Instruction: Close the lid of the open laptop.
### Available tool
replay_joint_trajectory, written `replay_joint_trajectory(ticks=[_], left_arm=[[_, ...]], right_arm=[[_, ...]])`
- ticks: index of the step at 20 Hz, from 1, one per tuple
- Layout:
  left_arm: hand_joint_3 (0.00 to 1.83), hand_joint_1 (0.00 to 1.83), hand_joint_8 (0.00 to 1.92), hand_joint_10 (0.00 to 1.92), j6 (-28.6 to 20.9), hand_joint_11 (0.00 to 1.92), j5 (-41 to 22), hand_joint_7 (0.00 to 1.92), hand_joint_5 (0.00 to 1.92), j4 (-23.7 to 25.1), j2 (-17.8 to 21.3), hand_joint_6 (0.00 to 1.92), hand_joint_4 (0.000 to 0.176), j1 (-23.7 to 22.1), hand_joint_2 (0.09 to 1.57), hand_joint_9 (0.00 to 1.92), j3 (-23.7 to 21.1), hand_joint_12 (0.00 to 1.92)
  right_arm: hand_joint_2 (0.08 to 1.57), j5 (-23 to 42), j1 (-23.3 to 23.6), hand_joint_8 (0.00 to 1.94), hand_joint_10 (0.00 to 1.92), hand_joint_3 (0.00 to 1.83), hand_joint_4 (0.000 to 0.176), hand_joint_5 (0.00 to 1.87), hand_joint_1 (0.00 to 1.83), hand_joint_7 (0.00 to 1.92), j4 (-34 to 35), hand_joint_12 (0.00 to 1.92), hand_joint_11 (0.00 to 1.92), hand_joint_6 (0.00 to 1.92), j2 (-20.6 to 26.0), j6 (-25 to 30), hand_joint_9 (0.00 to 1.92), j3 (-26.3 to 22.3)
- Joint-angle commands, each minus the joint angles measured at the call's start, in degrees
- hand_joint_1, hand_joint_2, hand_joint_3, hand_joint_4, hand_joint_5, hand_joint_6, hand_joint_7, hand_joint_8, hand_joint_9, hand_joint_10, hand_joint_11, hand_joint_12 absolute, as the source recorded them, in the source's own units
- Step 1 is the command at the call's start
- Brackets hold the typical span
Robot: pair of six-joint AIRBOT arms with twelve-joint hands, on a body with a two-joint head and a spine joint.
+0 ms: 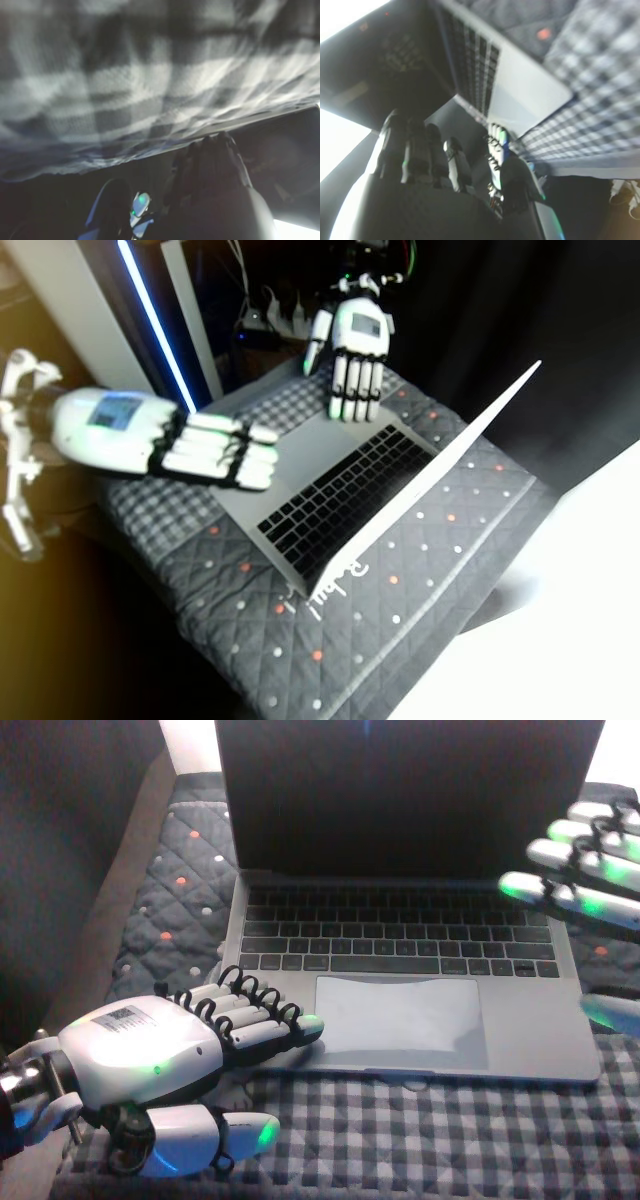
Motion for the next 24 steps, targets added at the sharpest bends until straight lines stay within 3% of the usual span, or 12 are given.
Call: replay_joint_trajectory(ticks=[1, 2, 8, 9, 10, 13, 15, 16, 19, 21, 23, 24], left_arm=[[0.0, 0.0, 0.0, 0.0, -0.4, 0.0, -5.2, 0.04, 0.04, 0.0, -0.1, 0.0, 0.036, -0.1, 1.42, 0.01, 0.1, 0.0], [0.0, 0.0, 0.0, 0.0, -0.4, 0.0, -5.2, 0.04, 0.04, 0.0, -0.2, 0.0, 0.037, 0.0, 1.42, 0.01, 0.1, 0.0], [0.0, 0.0, 0.0, 0.0, -1.2, 0.0, -5.3, 0.02, 0.05, 0.0, -0.4, 0.0, 0.038, 0.5, 1.41, 0.0, 0.3, 0.0], [0.0, 0.04, 0.0, 0.0, -1.2, 0.0, -5.3, 0.03, 0.05, 0.0, -0.5, 0.0, 0.041, 0.5, 1.41, 0.0, 0.4, 0.0], [0.0, 0.1, 0.0, 0.0, -1.2, 0.0, -5.3, 0.02, 0.05, 0.0, -0.7, 0.0, 0.04, 0.5, 1.4, 0.0, 0.5, 0.0], [0.0, 0.16, 0.0, 0.0, -1.6, 0.0, -5.0, 0.03, 0.06, 0.3, -1.4, 0.0, 0.028, 0.5, 1.4, 0.0, 1.0, 0.0], [0.0, 0.13, 0.01, 0.0, -2.0, 0.0, -5.0, 0.05, 0.08, 0.4, -1.6, 0.01, 0.032, 0.5, 1.4, 0.01, 1.2, 0.0], [0.0, 0.1, 0.0, 0.0, -2.0, 0.0, -4.9, 0.03, 0.05, 0.5, -1.7, 0.0, 0.037, 0.5, 1.41, 0.0, 1.2, 0.0], [0.0, 0.17, 0.01, 0.01, -3.0, 0.0, -4.6, 0.05, 0.06, 0.9, -2.3, 0.01, 0.025, 0.5, 1.41, 0.03, 1.7, 0.0], [0.0, 0.11, 0.0, 0.0, -3.3, 0.0, -4.6, 0.04, 0.05, 1.1, -2.7, 0.0, 0.032, 0.5, 1.41, 0.02, 2.0, 0.0], [0.0, 0.11, 0.0, 0.0, -3.3, 0.0, -4.4, 0.04, 0.05, 1.2, -2.8, 0.0, 0.03, 0.5, 1.41, 0.02, 2.0, 0.0], [0.0, 0.08, 0.0, 0.0, -3.5, 0.0, -4.2, 0.03, 0.03, 1.4, -3.0, 0.0, 0.034, 0.5, 1.41, 0.02, 2.1, 0.0]], right_arm=[[1.39, 7.1, 1.4, 0.0, 0.0, 0.0, 0.106, 0.0, 0.13, 0.0, 0.3, 0.0, 0.0, 0.0, -0.1, -0.1, 0.0, 0.6], [1.39, 7.1, 2.2, 0.0, 0.0, 0.0, 0.098, 0.0, 0.16, 0.0, 0.2, 0.0, 0.0, 0.0, -0.7, -0.1, 0.0, 0.9], [1.43, 4.5, 11.1, 0.0, 0.0, 0.01, 0.147, 0.0, 0.15, 0.0, 0.2, 0.0, 0.0, 0.0, -4.8, -0.1, 0.0, 4.7], [1.42, 3.3, 13.2, 0.0, 0.0, 0.0, 0.073, 0.0, 0.2, 0.0, 0.2, 0.0, 0.0, 0.0, -6.0, -0.1, 0.0, 5.7], [1.42, 2.1, 14.7, 0.0, 0.0, 0.0, 0.038, 0.0, 0.23, 0.0, 0.2, 0.0, 0.0, 0.0, -6.9, -0.1, 0.0, 6.6], [1.42, 0.1, 18.5, 0.0, 0.0, 0.0, 0.096, 0.0, 0.15, 0.0, 0.2, 0.0, 0.0, 0.0, -8.8, 0.0, 0.0, 8.6], [1.41, -0.2, 20.2, 0.0, 0.0, 0.0, 0.104, 0.0, 0.19, 0.0, 0.5, 0.0, 0.0, 0.0, -9.4, 0.0, 0.0, 9.4], [1.42, -0.4, 21.4, 0.0, 0.0, 0.0, 0.058, 0.0, 0.25, 0.0, 0.6, 0.0, 0.0, 0.0, -9.7, 0.0, 0.0, 9.9], [1.43, -0.9, 23.8, 0.0, 0.0, 0.01, 0.008, 0.0, 0.22, 0.0, 0.9, 0.0, 0.0, 0.0, -10.0, 0.0, 0.0, 10.8], [1.44, -1.7, 25.6, 0.0, 0.0, 0.01, 0.04, 0.0, 0.11, 0.0, 1.2, 0.0, 0.0, 0.0, -10.5, 0.0, 0.0, 11.7], [1.43, -5.2, 28.8, 0.0, 0.0, 0.0, 0.028, 0.0, 0.2, 0.0, 1.6, 0.0, 0.0, 0.0, -11.8, -0.7, 0.0, 13.2], [1.41, -9.0, 31.2, 0.0, 0.0, 0.0, 0.033, 0.0, 0.2, 0.0, 4.0, 0.0, 0.0, 0.0, -12.7, -6.2, 0.0, 13.3]])
